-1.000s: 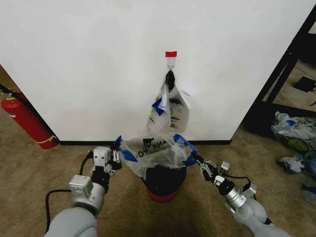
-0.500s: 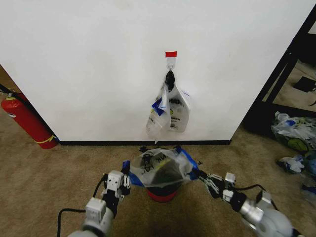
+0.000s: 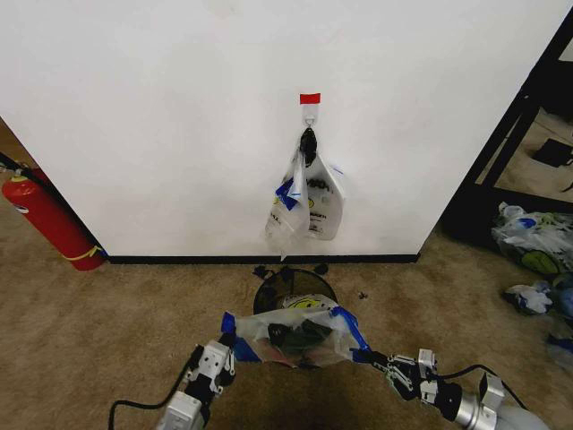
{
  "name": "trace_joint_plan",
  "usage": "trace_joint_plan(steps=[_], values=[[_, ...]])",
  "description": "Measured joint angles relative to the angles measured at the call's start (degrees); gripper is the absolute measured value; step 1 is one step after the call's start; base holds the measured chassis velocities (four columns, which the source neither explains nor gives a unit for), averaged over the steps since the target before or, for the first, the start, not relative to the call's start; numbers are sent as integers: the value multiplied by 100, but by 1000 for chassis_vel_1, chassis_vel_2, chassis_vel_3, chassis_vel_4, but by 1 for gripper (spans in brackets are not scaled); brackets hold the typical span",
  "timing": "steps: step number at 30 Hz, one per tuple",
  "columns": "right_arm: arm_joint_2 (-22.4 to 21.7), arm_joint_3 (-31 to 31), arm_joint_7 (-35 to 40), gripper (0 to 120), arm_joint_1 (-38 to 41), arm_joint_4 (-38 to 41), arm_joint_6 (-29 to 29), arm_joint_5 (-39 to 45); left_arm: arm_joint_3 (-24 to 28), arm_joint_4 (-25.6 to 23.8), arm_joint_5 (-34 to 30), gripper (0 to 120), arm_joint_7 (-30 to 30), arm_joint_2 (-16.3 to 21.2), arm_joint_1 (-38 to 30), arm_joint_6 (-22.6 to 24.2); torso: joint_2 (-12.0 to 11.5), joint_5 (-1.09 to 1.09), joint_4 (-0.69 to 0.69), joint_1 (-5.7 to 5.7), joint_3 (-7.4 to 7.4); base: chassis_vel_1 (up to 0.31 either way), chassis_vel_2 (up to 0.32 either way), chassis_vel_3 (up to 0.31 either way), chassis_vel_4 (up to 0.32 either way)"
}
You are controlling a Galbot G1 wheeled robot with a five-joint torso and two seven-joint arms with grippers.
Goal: Pick up the garbage bag from the wall and place it over the trash bin.
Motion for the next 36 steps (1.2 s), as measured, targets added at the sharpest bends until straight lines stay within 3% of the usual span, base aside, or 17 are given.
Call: trace_joint_plan(steps=[3,8,14,25,36], values=[[186,-103,104,0,120,-144,155,99,125,198,27,0,-2,-62,-157,1,0,0,0,0,0,0,0,0,0],[852,-347,470,0,543,-587,767,527,273,621,45,0,-19,-269,-601,1,0,2,1,0,0,0,0,0,0],[1310,-466,941,0,923,-1215,1003,601,272,897,-41,0,-30,-335,-952,41,0,1,0,0,1,0,0,0,0],[1921,-565,1201,0,1553,-1580,1015,743,270,1177,-159,0,-41,-445,-1263,37,0,0,0,0,1,0,0,0,0],[2679,-481,1152,0,2515,-2797,1092,215,510,1492,-6,0,-30,-604,-1370,-55,-1,1,0,1,1,0,0,0,0]])
